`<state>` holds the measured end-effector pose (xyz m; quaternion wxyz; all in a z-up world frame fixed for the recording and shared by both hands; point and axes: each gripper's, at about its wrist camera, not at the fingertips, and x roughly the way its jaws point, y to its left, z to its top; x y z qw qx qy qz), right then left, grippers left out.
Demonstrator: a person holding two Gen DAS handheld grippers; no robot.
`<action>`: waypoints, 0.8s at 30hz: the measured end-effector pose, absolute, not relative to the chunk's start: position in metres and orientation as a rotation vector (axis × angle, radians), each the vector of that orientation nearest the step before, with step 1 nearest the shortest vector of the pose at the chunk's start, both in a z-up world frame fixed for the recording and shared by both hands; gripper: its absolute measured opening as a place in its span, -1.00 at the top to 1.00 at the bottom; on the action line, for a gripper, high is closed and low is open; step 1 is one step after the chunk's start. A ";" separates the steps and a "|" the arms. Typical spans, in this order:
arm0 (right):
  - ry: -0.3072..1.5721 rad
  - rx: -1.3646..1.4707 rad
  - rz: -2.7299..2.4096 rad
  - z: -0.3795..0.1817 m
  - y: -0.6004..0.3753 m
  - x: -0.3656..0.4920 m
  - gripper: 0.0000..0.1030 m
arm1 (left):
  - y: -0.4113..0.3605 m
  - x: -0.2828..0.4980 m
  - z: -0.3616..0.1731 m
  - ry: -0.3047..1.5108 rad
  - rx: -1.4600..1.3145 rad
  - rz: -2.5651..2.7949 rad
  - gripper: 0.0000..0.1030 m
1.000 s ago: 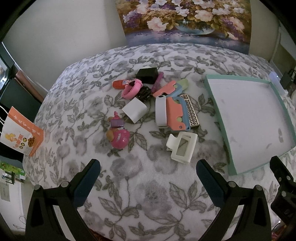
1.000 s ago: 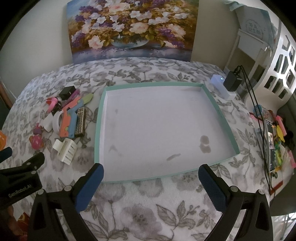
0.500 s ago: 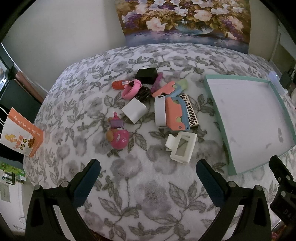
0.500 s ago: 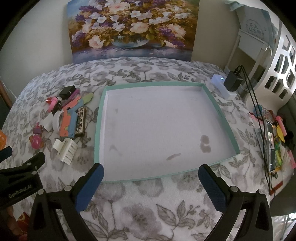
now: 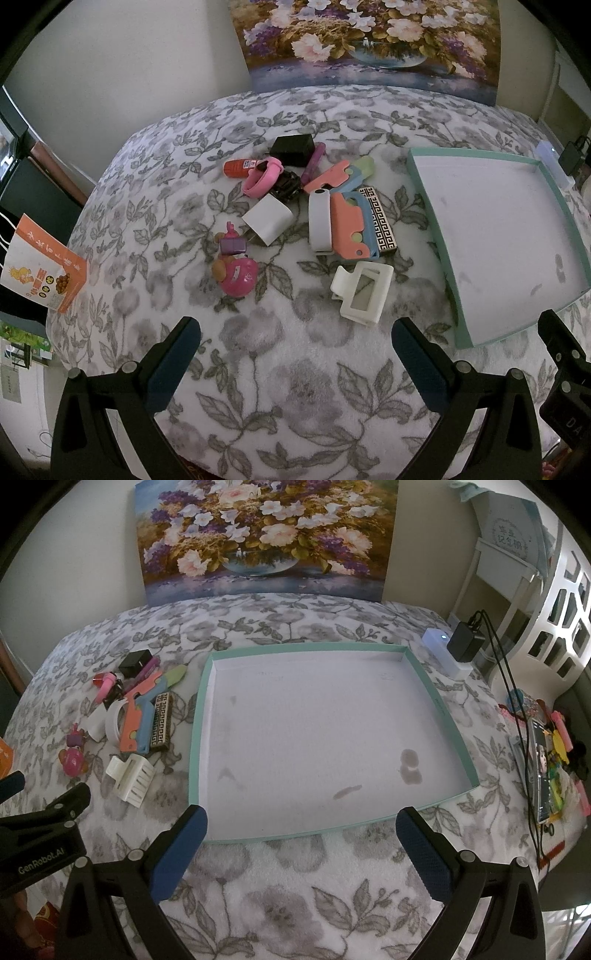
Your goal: Organize rigid objects
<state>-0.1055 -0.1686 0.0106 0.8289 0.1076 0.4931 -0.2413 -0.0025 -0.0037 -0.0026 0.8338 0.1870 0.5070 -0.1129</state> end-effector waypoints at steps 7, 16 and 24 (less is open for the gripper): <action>1.048 0.227 -0.512 0.011 -0.167 -0.105 -1.00 | -0.004 -0.002 -0.003 1.074 0.397 -0.240 -1.00; 1.051 0.224 -0.509 0.010 -0.165 -0.104 -1.00 | -0.004 -0.002 -0.003 1.074 0.397 -0.240 -1.00; 0.992 0.271 -0.464 0.021 -0.170 -0.103 -1.00 | 0.012 0.006 0.010 1.058 0.250 -0.263 -1.00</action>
